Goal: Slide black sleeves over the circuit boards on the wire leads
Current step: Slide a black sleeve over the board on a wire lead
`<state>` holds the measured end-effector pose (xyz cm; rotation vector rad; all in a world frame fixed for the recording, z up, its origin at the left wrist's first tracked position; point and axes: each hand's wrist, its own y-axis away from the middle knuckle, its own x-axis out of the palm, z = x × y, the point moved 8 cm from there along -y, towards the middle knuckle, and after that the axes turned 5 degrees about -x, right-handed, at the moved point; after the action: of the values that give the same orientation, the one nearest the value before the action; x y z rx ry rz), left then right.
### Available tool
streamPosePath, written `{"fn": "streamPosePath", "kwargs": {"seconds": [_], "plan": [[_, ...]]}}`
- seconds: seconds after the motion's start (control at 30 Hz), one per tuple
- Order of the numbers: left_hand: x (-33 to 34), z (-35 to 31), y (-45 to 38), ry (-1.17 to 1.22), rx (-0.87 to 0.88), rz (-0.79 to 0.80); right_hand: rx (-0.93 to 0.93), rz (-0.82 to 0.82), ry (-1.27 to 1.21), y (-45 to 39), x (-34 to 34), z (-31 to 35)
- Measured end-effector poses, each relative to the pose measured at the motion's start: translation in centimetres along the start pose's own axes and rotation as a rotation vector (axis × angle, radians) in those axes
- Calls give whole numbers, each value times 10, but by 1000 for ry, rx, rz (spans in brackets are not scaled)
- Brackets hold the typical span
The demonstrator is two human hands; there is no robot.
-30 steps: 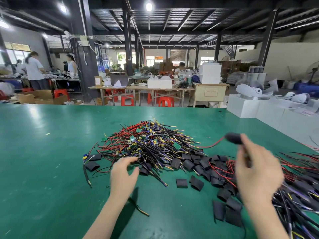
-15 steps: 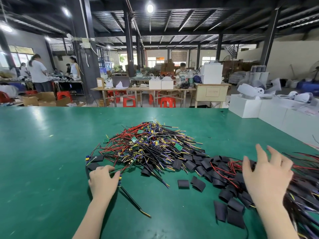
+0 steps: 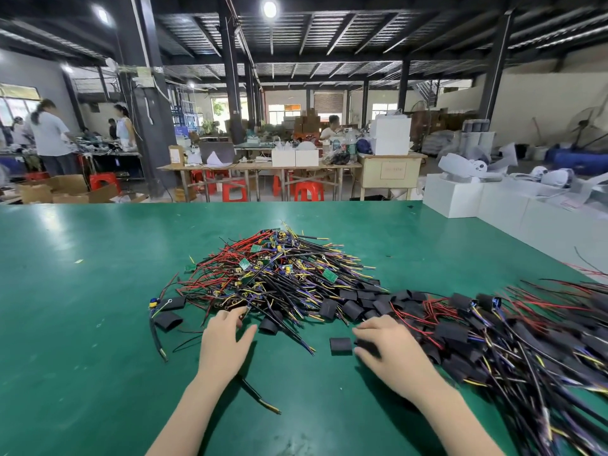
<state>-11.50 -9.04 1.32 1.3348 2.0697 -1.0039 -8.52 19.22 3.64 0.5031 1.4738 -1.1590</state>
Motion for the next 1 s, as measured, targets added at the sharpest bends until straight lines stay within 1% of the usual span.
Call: {"fn": "streamPosePath", "kwargs": {"seconds": [0.07, 0.17, 0.3, 0.43, 0.57, 0.6, 0.73, 0.9, 1.0], "plan": [[0, 1, -1, -5, -9, -14, -32, 26, -11, -4, 11, 10], [4, -3, -2, -10, 45, 1, -57, 73, 24, -10, 22, 20], [8, -7, -4, -2, 80, 14, -45, 60, 37, -11, 22, 19], [12, -2, -5, -63, 31, 36, 25, 8, -112, -9, 18, 11], [6, -6, -3, -31, 22, -28, 65, 13, -185, -9, 16, 9], [2, -9, -1, -4, 20, -49, 72, 17, -194, -9, 17, 9], [-11, -20, 5, 300, 53, -79, 135, 12, -232, -8, 15, 4], [-26, -31, 8, 567, 49, -101, 162, 31, -158, -7, 10, -3], [-37, -33, 9, 639, 59, -133, 175, 32, -180, -5, 8, -8]]}}
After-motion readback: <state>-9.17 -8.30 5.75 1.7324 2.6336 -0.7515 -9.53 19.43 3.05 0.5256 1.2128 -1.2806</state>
